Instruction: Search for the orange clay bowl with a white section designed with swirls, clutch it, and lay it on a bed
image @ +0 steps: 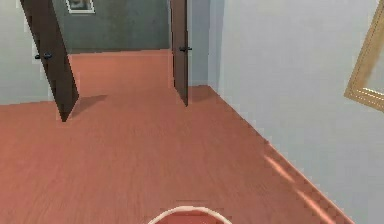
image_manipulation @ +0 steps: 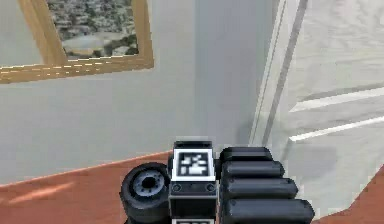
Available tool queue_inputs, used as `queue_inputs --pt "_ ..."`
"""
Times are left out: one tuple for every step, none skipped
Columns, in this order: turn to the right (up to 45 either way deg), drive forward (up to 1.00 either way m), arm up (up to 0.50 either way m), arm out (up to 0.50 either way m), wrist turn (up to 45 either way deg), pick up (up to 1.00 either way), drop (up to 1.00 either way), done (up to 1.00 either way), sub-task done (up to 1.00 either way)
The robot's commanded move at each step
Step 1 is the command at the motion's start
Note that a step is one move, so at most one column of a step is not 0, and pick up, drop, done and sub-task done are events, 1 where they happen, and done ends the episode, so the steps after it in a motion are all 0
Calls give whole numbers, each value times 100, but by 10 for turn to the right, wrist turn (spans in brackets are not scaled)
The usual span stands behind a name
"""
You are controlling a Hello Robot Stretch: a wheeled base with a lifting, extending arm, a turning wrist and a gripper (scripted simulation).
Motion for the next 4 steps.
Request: queue_inputs --pt "-450 0 0 0 0 0 0 0 0" --pt "-240 0 0 0 0 0 0 0 0" --pt "0 100 0 0 0 0 0 0 0" --pt "0 100 0 0 0 0 0 0 0"
